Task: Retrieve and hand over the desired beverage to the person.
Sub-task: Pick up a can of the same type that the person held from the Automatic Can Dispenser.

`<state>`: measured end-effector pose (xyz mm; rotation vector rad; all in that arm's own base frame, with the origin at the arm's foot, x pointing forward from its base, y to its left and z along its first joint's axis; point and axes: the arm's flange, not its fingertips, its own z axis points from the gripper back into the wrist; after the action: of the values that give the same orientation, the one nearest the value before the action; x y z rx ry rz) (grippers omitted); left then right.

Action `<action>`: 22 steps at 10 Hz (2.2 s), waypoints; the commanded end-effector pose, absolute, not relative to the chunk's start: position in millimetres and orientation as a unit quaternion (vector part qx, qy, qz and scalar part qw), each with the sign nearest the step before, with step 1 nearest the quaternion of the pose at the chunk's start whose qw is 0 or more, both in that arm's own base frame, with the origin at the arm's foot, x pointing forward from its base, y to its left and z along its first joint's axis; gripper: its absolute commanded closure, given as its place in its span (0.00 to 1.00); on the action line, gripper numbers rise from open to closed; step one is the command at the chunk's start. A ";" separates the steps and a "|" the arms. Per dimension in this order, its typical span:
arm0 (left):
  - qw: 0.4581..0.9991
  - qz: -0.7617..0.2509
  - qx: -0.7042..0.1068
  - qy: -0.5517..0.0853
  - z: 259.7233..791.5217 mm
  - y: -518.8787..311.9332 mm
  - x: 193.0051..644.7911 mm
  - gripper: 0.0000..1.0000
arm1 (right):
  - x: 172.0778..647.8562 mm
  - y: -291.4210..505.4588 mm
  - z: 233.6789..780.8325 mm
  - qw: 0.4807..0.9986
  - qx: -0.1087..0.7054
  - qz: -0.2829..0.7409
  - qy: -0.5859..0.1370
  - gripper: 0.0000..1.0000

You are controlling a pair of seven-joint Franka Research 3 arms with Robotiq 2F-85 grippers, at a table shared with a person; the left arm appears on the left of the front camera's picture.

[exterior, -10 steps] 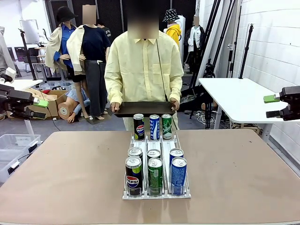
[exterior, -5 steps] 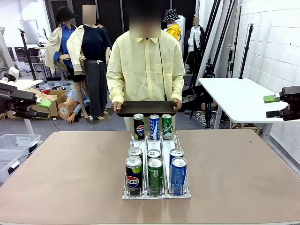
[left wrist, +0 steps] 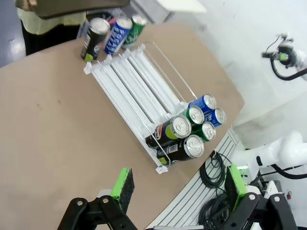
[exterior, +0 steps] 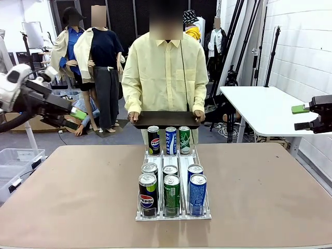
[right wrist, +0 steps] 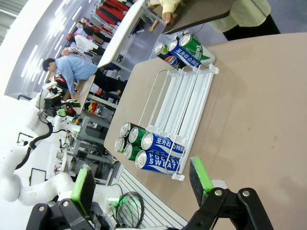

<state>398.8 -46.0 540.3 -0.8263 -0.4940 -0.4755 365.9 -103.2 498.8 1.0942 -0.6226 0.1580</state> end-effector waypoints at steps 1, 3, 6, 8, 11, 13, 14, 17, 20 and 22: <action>0.879 -0.249 -0.348 -0.209 542.5 -83.9 387.6 0.00 | 366.2 -103.4 498.6 0.805 0.511 0.073 -0.292 0.00; 0.884 -0.280 -0.316 -0.204 548.9 -132.3 387.0 0.00 | 366.2 -103.4 498.6 0.805 0.511 0.073 -0.292 0.00; 0.894 -0.326 -0.245 -0.183 553.5 -210.7 374.7 0.00 | 366.2 -103.4 498.6 0.805 0.511 0.073 -0.292 0.00; 0.902 -0.347 -0.191 -0.169 546.9 -264.2 371.3 0.00 | 366.2 -103.4 498.6 0.805 0.511 0.073 -0.292 0.00; 0.915 -0.359 -0.118 -0.144 536.6 -323.2 366.4 0.00 | 366.2 -103.4 498.6 0.805 0.511 0.073 -0.292 0.00; 0.924 -0.350 -0.064 -0.138 519.9 -361.1 362.4 0.00 | 366.2 -103.4 498.6 0.805 0.511 0.073 -0.292 0.00; 0.929 -0.345 -0.053 -0.123 512.2 -374.6 359.5 0.00 | 366.2 -103.4 498.6 0.805 0.511 0.073 -0.292 0.00; 0.941 -0.315 -0.044 -0.113 493.4 -396.5 349.3 0.00 | 366.2 -103.4 498.6 0.805 0.511 0.073 -0.292 0.00; 0.950 -0.294 -0.040 -0.095 482.2 -413.3 334.6 0.00 | 366.2 -103.4 498.6 0.805 0.511 0.073 -0.292 0.00; 0.951 -0.294 -0.027 -0.088 475.4 -416.6 327.6 0.00 | 366.2 -103.4 498.6 0.805 0.511 0.073 -0.292 0.00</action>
<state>327.8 -409.5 473.5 -0.0923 -0.1837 -0.6132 365.8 -103.8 498.9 1.0910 -0.6233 0.1562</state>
